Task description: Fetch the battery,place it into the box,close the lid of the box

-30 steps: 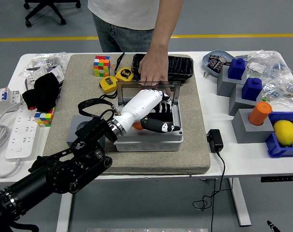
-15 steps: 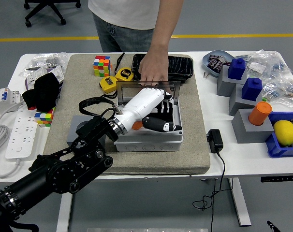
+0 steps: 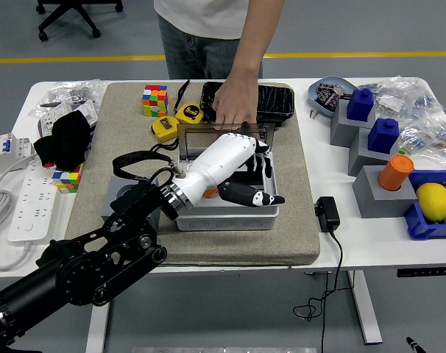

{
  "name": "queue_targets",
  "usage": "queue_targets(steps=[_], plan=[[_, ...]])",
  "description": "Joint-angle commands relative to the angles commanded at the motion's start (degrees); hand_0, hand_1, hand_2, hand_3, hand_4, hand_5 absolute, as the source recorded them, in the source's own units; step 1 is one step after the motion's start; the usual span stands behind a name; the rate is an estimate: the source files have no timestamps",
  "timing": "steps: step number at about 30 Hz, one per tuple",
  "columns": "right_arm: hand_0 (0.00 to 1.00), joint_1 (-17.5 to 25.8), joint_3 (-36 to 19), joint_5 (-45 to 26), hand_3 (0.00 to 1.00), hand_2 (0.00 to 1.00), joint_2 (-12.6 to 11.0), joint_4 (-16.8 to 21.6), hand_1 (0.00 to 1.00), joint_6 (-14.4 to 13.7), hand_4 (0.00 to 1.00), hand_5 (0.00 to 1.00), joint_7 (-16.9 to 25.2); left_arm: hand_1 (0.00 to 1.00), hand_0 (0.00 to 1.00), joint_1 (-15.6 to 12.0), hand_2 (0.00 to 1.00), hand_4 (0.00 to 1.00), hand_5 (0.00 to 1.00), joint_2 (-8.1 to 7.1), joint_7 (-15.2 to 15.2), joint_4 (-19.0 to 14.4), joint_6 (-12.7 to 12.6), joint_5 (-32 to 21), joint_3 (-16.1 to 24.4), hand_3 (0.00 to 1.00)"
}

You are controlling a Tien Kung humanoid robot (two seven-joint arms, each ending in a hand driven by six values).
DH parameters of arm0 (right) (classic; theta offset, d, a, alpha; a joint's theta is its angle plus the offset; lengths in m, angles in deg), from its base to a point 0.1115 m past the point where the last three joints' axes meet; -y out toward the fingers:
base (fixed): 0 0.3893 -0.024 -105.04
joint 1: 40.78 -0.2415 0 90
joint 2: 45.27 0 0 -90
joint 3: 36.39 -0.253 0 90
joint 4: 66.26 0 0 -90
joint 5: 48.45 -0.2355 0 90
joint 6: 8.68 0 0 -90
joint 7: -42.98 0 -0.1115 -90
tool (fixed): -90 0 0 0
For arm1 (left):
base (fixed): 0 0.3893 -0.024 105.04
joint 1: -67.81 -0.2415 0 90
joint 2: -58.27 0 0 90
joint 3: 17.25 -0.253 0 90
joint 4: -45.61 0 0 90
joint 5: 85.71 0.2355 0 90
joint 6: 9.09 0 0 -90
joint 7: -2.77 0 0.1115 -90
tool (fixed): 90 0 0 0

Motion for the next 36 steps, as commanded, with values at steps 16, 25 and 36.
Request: queue_targets(steps=[16, 25, 36], plan=[[0.812, 0.1, -0.2, -0.1, 0.798, 0.765, 0.1, 0.0, 0.76, 0.0, 0.998, 0.998, 0.0, 0.538, 0.534, -0.9, 0.493, 0.998, 0.415, 0.52, 0.9, -6.8, 0.1, -4.0, 6.9, 0.481], [0.812, 0.0, -0.3, -0.2, 0.798, 0.765, 0.2, 0.0, 0.76, -0.1, 0.998, 0.998, 0.1, 0.878, 0.829, -1.1, 0.832, 0.998, 0.472, 0.96, 0.2, -6.5, 1.6, -4.4, 11.4, 0.764], [0.812, 0.0, -0.3, -0.3, 0.798, 0.765, 0.2, 0.0, 0.76, -0.1, 0.998, 0.998, 0.1, 0.998, 0.998, -1.5, 0.998, 0.998, 0.998, 1.83, -0.9, -4.9, 7.7, -6.8, 15.9, 0.998]])
